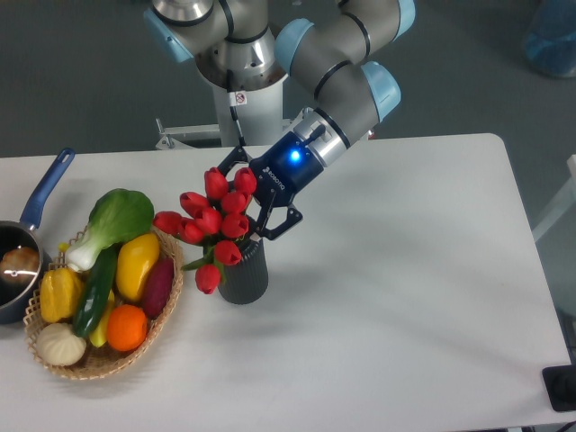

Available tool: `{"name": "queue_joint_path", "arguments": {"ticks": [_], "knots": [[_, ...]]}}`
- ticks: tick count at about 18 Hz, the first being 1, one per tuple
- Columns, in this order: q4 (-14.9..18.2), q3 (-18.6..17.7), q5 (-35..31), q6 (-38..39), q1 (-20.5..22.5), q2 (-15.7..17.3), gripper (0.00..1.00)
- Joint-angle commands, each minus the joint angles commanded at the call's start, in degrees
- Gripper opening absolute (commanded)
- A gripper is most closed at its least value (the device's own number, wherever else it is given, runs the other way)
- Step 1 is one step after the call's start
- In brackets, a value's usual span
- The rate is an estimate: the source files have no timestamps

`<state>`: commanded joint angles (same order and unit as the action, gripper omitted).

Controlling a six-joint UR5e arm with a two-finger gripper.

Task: Insert the flowers into the vase
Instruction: 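Push the tulips further down into the vase with the gripper, then open the gripper and release the tulips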

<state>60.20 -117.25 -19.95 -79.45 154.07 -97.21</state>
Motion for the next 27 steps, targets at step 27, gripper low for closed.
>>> {"name": "queue_joint_path", "arguments": {"ticks": [27], "knots": [[-0.09, -1.41, -6.59, -0.26, 7.29, 2.46, 1.0]]}}
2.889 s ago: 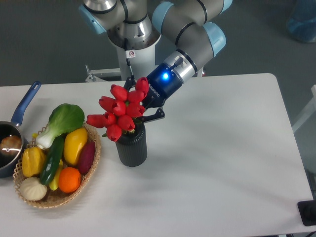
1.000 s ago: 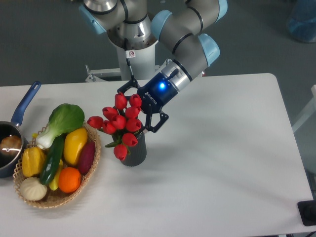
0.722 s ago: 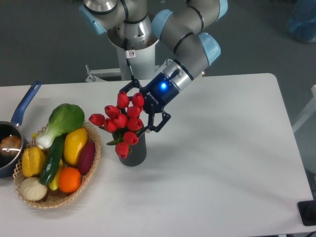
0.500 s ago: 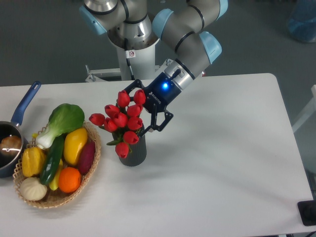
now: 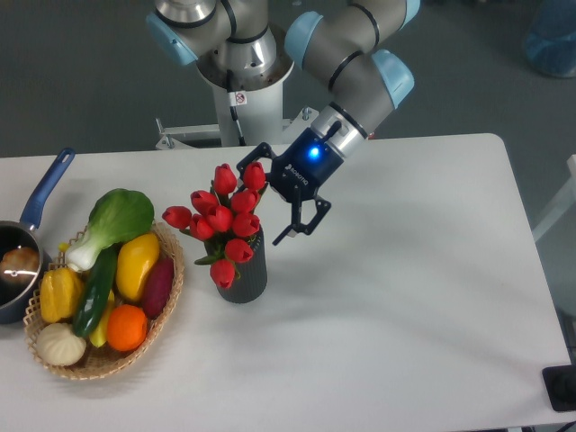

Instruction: Insert the flowers into the vase

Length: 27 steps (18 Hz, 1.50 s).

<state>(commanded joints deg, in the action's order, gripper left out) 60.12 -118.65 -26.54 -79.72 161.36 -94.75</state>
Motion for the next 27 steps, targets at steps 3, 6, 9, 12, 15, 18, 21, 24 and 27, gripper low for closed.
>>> {"name": "queue_joint_path", "arguments": {"ticks": [3, 6, 9, 12, 15, 18, 21, 24, 27], "knots": [[0.0, 0.44, -0.52, -0.09, 2.2, 0.35, 1.0], [0.0, 1.4, -4.29, -1.92, 4.13, 0.35, 1.0], [0.0, 4.12, -7.64, -4.13, 6.59, 0.27, 1.0], [0.0, 6.06, -10.97, -4.22, 8.79, 0.09, 1.0], [0.0, 7.47, -13.18, -4.48, 11.6, -0.26, 1.0], [0.0, 9.14, -16.33, -6.93, 12.14, -0.79, 1.0], [0.0, 11.07, -23.62, -10.19, 11.61, -1.76, 1.0], [-0.09, 13.09, -31.35, -11.25, 10.39, -2.98, 1.0], [-0.09, 15.11, -42.85, -11.34, 8.19, -4.3, 1.0]]}}
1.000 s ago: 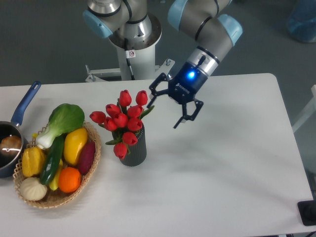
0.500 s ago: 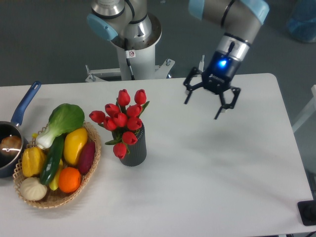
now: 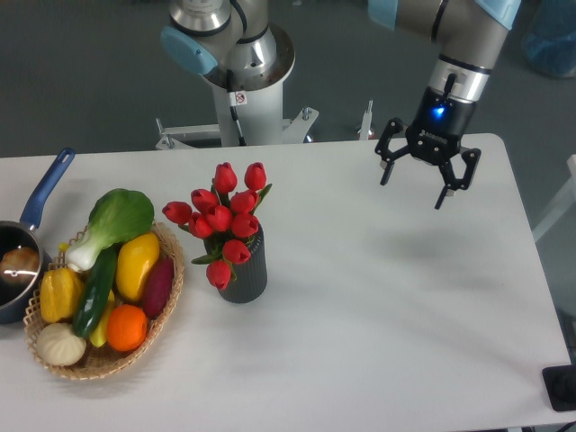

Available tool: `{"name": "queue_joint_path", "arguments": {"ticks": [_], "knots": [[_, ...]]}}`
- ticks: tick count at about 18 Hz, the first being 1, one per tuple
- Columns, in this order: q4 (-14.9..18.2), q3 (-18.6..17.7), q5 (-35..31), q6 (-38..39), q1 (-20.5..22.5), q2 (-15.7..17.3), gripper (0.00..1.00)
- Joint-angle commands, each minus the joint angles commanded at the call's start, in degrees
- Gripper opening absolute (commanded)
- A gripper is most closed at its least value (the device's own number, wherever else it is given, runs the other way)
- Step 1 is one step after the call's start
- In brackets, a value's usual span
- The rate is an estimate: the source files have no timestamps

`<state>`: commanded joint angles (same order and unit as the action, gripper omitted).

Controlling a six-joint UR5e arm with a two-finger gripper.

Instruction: Insert the flowers into the vase

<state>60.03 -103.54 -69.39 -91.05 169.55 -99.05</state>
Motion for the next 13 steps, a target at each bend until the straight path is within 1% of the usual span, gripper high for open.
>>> {"name": "queue_joint_path", "arguments": {"ticks": [2, 4, 6, 9, 13], "knots": [[-0.09, 0.53, -5.64, -0.09, -2.02, -0.88, 1.0], [-0.09, 1.32, -9.86, -0.09, -2.9, -1.32, 1.0], [-0.09, 1.32, -11.02, -0.09, -4.66, -1.67, 1.0], [0.0, 0.97, -11.37, 0.0, -4.84, -1.67, 1.0], [0.0, 0.71, -15.32, 0.0, -5.02, -1.67, 1.0]]}}
